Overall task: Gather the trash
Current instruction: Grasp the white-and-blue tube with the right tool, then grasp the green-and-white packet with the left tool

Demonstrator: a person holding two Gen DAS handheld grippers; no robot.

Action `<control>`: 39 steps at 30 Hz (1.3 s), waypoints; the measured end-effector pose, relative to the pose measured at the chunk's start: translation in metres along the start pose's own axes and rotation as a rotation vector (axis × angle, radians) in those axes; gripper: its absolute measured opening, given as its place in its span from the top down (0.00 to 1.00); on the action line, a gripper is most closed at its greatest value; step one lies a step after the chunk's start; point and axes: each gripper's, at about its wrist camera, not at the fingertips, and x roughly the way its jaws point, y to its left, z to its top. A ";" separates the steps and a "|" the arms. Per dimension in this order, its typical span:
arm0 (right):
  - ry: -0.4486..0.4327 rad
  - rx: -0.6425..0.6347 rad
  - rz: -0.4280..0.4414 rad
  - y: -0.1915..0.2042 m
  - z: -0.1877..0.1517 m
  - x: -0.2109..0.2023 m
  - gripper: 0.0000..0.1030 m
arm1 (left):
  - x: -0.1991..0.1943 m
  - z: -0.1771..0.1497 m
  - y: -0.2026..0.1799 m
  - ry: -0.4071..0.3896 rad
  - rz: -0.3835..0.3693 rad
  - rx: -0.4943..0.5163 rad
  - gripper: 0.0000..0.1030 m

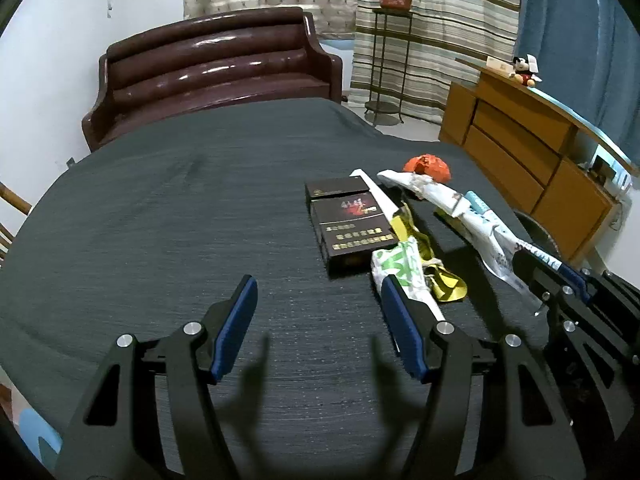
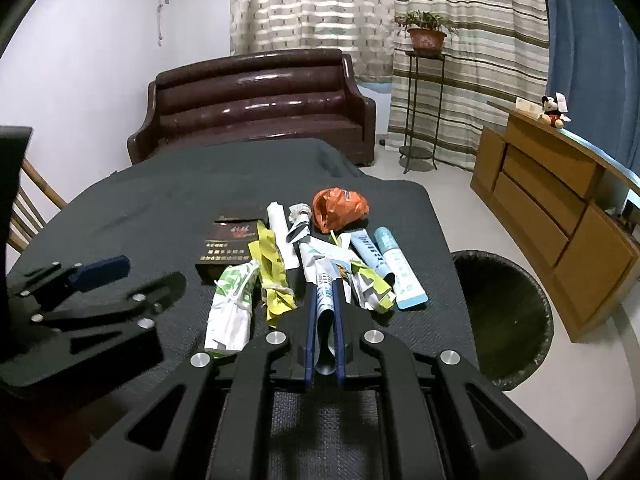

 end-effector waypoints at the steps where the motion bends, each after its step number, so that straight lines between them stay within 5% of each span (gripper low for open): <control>1: -0.004 0.000 0.003 -0.001 0.000 -0.001 0.92 | 0.001 0.000 -0.001 0.001 -0.002 -0.001 0.39; 39: -0.024 0.069 0.024 -0.035 -0.003 -0.004 0.92 | 0.023 -0.005 -0.040 0.030 -0.001 0.007 0.39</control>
